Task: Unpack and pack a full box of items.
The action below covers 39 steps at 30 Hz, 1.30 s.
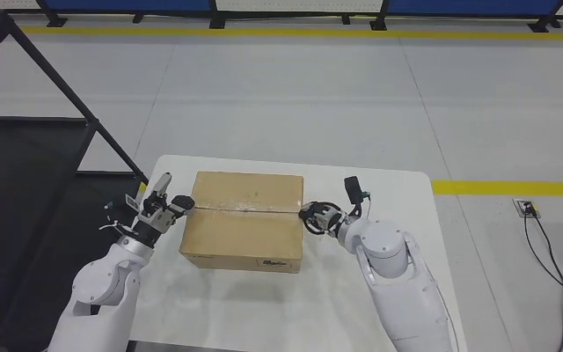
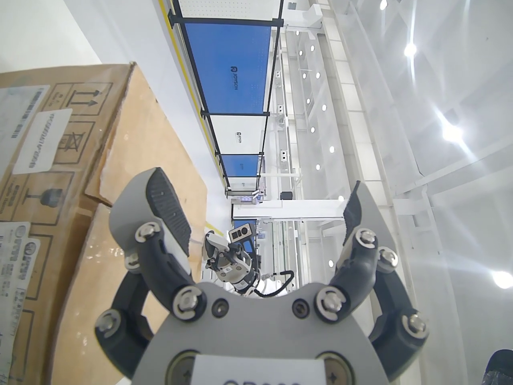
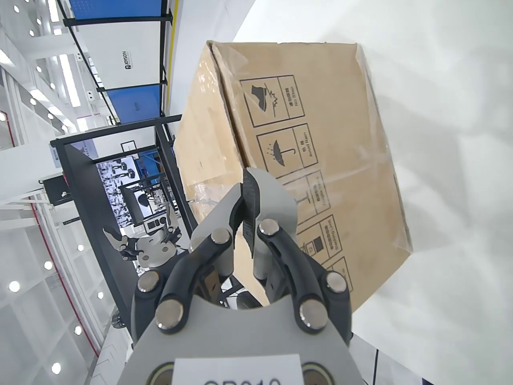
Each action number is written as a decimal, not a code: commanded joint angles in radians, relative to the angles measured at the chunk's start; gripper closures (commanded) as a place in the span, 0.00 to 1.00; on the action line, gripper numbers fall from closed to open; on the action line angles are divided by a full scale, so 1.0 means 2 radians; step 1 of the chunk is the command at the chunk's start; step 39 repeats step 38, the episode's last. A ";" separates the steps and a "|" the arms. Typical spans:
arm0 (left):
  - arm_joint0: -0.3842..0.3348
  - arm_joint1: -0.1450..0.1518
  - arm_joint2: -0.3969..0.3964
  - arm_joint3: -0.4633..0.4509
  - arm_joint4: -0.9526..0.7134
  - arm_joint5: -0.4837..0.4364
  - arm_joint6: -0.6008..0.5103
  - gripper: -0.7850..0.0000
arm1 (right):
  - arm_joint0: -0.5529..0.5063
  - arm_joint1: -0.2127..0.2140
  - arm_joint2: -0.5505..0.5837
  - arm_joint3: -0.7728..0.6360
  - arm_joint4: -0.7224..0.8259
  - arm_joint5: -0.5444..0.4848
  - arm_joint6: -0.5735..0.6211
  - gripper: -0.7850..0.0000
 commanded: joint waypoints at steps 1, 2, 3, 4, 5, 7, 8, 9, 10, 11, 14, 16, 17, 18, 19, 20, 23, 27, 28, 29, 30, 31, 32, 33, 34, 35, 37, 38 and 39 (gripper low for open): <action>0.000 0.000 0.001 0.000 0.000 0.000 0.000 0.00 | -0.004 0.002 0.004 -0.001 0.002 -0.002 0.001 1.00; 0.000 0.000 0.001 -0.001 0.001 0.001 0.000 0.00 | -0.005 0.003 0.006 -0.001 0.004 -0.002 0.001 1.00; 0.000 0.000 0.001 -0.001 0.001 0.001 0.000 0.00 | -0.006 0.003 0.008 0.000 0.005 -0.003 0.001 1.00; 0.000 0.000 0.001 -0.001 0.001 0.001 0.001 0.00 | -0.006 0.004 0.010 0.001 0.007 -0.004 0.002 1.00; 0.000 0.000 0.002 -0.002 0.001 0.002 0.001 0.00 | -0.006 0.005 0.011 0.002 0.008 -0.005 0.003 1.00; 0.000 0.000 0.002 -0.003 0.003 0.002 0.002 0.00 | -0.008 0.006 0.011 0.002 0.013 -0.010 0.003 1.00; 0.000 0.000 0.002 -0.003 0.003 0.001 0.002 0.00 | -0.010 0.007 0.011 0.002 0.015 -0.012 0.002 1.00; 0.000 0.000 0.002 -0.003 0.002 0.002 0.002 0.00 | -0.011 0.007 0.010 0.002 0.015 -0.013 0.003 1.00; 0.000 0.000 0.003 -0.003 0.003 0.003 0.003 0.00 | -0.011 0.008 0.006 0.003 0.013 -0.014 0.007 1.00; 0.000 0.000 0.003 -0.004 0.003 0.003 0.003 0.00 | -0.010 0.008 0.004 0.005 0.011 -0.015 0.010 1.00; 0.000 0.001 0.004 -0.005 0.005 0.003 0.004 0.00 | -0.007 0.010 -0.004 0.015 0.008 -0.020 0.020 1.00; 0.000 0.000 0.005 -0.006 0.005 0.004 0.006 0.00 | -0.004 0.012 -0.008 0.025 0.003 -0.023 0.024 1.00; 0.000 0.000 0.006 -0.006 0.006 0.005 0.006 0.00 | -0.003 0.012 -0.008 0.029 0.004 -0.024 0.023 1.00; -0.001 0.000 0.006 -0.006 0.006 0.005 0.006 0.00 | -0.002 0.013 -0.005 0.032 0.007 -0.025 0.019 1.00; -0.001 0.000 0.007 -0.007 0.006 0.005 0.007 0.00 | -0.003 0.013 0.001 0.032 0.012 -0.027 0.011 1.00; -0.001 0.001 0.006 -0.008 0.007 0.004 0.008 0.00 | -0.005 0.014 0.007 0.030 0.017 -0.030 0.003 1.00; -0.002 0.001 0.002 -0.013 0.003 0.002 0.012 0.00 | -0.017 0.017 0.032 0.011 0.037 -0.045 -0.025 1.00; 0.001 0.002 -0.010 -0.022 -0.001 -0.003 0.014 0.00 | -0.049 0.020 0.072 -0.030 0.075 -0.098 -0.064 0.90; 0.003 0.003 -0.014 -0.023 -0.001 -0.004 0.012 0.00 | -0.055 0.021 0.080 -0.038 0.085 -0.111 -0.075 0.65; 0.004 0.004 -0.018 -0.024 0.001 -0.004 0.010 0.00 | -0.060 0.021 0.086 -0.043 0.092 -0.127 -0.087 0.35; 0.005 0.004 -0.021 -0.026 0.001 -0.005 0.007 0.00 | -0.065 0.021 0.090 -0.046 0.100 -0.141 -0.100 0.00; 0.006 0.005 -0.026 -0.026 0.000 -0.005 0.004 0.00 | -0.067 0.021 0.093 -0.047 0.107 -0.154 -0.106 0.00; 0.007 0.006 -0.030 -0.026 -0.001 -0.005 0.000 0.00 | -0.068 0.021 0.093 -0.047 0.109 -0.158 -0.108 0.00; 0.007 0.007 -0.034 -0.025 -0.002 -0.005 -0.005 0.00 | -0.068 0.021 0.093 -0.047 0.109 -0.158 -0.108 0.00; 0.007 0.007 -0.034 -0.025 -0.002 -0.005 -0.005 0.00 | -0.068 0.021 0.093 -0.047 0.109 -0.158 -0.108 0.00; 0.007 0.007 -0.033 -0.026 -0.001 -0.005 -0.004 0.00 | -0.068 0.021 0.094 -0.047 0.110 -0.160 -0.109 0.61; 0.007 0.007 -0.035 -0.025 -0.002 -0.005 -0.005 0.00 | -0.068 0.021 0.093 -0.047 0.110 -0.159 -0.108 0.47; 0.007 0.007 -0.034 -0.025 -0.002 -0.005 -0.005 0.00 | -0.068 0.021 0.093 -0.047 0.109 -0.158 -0.108 0.38; 0.007 0.007 -0.034 -0.025 -0.002 -0.005 -0.005 0.00 | -0.068 0.021 0.093 -0.047 0.109 -0.158 -0.108 0.38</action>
